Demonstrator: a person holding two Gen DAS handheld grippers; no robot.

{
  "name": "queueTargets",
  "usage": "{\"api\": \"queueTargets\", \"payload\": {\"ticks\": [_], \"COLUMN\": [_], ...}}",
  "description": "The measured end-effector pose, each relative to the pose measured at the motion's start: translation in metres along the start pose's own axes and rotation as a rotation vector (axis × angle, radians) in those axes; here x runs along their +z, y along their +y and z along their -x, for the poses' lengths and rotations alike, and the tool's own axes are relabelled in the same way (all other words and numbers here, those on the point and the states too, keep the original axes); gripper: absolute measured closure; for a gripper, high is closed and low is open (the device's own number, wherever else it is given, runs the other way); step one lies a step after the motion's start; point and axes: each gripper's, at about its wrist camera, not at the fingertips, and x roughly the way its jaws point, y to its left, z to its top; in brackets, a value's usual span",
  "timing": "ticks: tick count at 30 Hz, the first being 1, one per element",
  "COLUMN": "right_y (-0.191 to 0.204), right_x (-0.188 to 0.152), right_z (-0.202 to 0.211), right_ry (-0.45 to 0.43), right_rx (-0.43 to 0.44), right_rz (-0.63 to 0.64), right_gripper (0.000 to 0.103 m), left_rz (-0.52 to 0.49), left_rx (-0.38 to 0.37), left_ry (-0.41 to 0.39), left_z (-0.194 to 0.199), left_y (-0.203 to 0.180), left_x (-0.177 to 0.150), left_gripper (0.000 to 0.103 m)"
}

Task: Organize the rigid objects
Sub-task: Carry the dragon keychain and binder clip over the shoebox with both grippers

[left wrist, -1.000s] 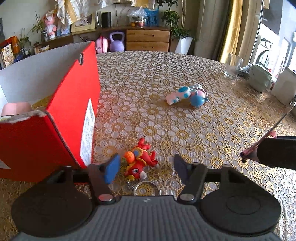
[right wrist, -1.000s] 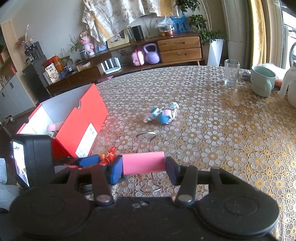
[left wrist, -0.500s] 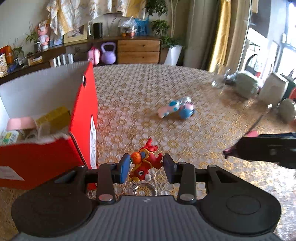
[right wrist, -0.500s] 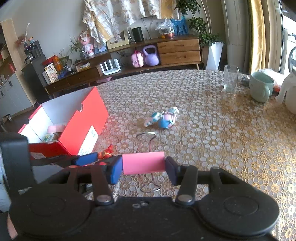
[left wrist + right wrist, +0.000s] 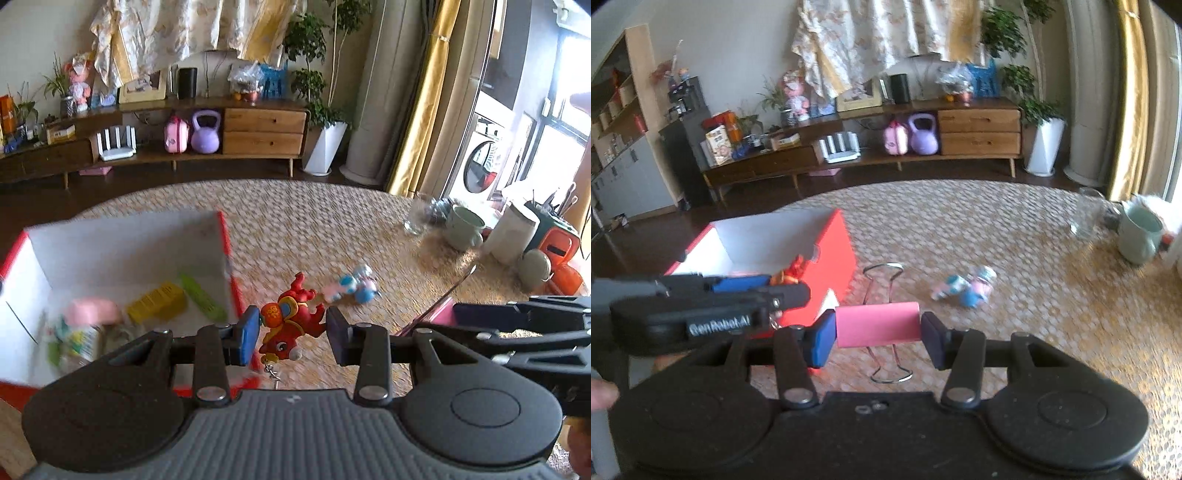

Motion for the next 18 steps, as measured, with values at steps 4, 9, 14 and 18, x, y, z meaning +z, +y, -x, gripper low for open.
{"api": "queueTargets", "payload": {"ticks": [4,9,14,18], "right_y": [0.023,0.056,0.085,0.105], "right_x": [0.012,0.027,0.037,0.043], "right_z": [-0.007,-0.021,-0.041,-0.064], "right_ry": [0.001,0.003,0.016,0.045], "right_rx": [0.022,0.053,0.082,0.098], "right_rz": [0.041,0.094,0.134,0.169], "right_gripper": [0.054,0.054,0.054,0.054], "left_rz": [0.021,0.032,0.042,0.047], "left_rx": [-0.002,0.051,0.107,0.149], "left_ry": [0.009,0.008,0.022,0.043], "left_z": [0.013,0.023,0.024,0.02], "left_y": [0.03,0.069,0.11,0.141], "left_x": [0.017,0.028,0.033,0.035], "left_gripper": [0.065,0.065,0.065,0.065]}}
